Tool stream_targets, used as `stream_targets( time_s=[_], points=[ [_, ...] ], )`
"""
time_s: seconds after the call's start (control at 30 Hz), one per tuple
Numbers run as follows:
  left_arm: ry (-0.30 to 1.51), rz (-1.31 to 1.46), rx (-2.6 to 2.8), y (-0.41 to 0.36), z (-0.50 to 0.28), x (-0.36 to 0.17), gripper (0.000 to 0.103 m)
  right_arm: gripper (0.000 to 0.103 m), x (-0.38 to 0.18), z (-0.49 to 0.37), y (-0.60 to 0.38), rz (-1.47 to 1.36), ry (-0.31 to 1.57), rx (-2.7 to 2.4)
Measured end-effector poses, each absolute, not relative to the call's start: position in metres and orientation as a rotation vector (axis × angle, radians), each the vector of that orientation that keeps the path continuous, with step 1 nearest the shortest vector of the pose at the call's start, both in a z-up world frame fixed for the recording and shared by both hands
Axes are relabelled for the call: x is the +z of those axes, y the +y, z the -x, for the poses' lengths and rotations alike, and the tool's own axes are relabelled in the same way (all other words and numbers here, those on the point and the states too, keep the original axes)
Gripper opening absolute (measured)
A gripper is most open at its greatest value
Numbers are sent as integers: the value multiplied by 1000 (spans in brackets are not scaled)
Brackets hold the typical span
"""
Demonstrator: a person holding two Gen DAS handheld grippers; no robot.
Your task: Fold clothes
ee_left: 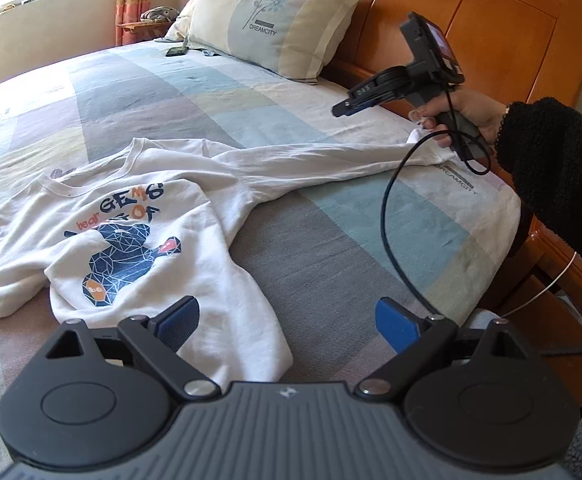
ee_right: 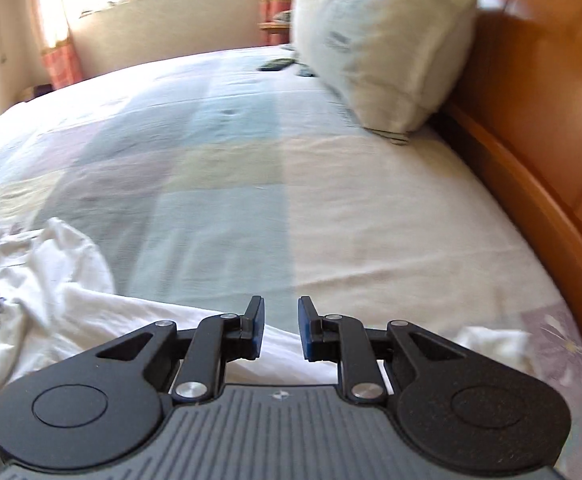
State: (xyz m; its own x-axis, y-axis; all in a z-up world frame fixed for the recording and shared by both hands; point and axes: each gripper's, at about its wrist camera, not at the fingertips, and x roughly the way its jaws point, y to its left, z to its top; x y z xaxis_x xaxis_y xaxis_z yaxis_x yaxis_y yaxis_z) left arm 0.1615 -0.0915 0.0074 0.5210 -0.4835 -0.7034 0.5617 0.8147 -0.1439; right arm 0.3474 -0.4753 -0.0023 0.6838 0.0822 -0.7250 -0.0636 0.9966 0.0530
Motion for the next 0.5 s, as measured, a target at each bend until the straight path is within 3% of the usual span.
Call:
stream_targets(
  time_s=[0.2,0.47,0.5],
  points=[
    [811,-83,-600,-75,-180,3,95,25,-34,-404,-377,19,870,334],
    [833,-43,-580,-57,-199,-13,95,31,-76,-433,-327,49,912,395],
    [834,-40,-582,-56,-201,-14,95,23,-76,-430,-320,98,896,399]
  ],
)
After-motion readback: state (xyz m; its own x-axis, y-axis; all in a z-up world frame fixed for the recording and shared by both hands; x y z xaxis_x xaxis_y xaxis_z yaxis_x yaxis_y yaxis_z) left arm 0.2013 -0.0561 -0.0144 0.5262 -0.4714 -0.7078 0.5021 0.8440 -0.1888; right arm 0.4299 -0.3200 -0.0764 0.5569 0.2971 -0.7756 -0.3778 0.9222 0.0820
